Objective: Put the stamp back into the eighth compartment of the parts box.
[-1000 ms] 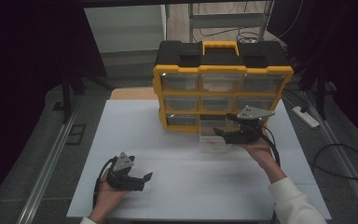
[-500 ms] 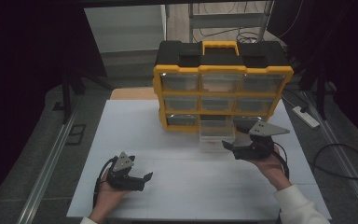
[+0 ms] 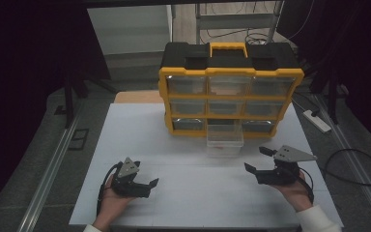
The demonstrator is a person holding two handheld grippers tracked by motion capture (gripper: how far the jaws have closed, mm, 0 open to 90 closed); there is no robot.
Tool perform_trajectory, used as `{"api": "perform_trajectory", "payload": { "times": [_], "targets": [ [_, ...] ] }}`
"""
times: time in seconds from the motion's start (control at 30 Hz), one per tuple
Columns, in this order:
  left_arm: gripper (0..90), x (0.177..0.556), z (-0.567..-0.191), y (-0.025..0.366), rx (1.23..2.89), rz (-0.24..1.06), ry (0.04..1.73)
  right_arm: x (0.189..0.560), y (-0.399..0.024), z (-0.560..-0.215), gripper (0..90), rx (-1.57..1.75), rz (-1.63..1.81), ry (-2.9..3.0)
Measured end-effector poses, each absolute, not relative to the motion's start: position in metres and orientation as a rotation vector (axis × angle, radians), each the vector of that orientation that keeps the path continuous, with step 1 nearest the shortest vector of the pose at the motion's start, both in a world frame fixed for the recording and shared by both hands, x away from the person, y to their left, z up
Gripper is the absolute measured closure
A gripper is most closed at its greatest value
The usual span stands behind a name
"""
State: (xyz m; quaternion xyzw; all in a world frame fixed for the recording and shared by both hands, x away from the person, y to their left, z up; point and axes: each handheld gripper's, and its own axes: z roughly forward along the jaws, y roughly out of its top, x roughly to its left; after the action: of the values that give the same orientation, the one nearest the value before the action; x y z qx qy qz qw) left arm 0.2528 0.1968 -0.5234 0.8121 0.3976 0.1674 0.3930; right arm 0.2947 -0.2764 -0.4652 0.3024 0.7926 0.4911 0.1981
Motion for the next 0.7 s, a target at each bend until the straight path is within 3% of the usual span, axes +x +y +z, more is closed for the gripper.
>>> {"api": "perform_trajectory", "payload": {
  "times": [0.33,0.7],
  "targets": [
    [5.3,0.254,-0.524,0.196,2.068,0.424,1.009,0.299,-0.288,-0.486,16.6,0.911,1.306,2.241],
    [5.3,0.254,-0.524,0.197,2.063,0.428,1.011,0.298,-0.290,-0.487,16.8,0.917,1.300,2.246]
  ]
}}
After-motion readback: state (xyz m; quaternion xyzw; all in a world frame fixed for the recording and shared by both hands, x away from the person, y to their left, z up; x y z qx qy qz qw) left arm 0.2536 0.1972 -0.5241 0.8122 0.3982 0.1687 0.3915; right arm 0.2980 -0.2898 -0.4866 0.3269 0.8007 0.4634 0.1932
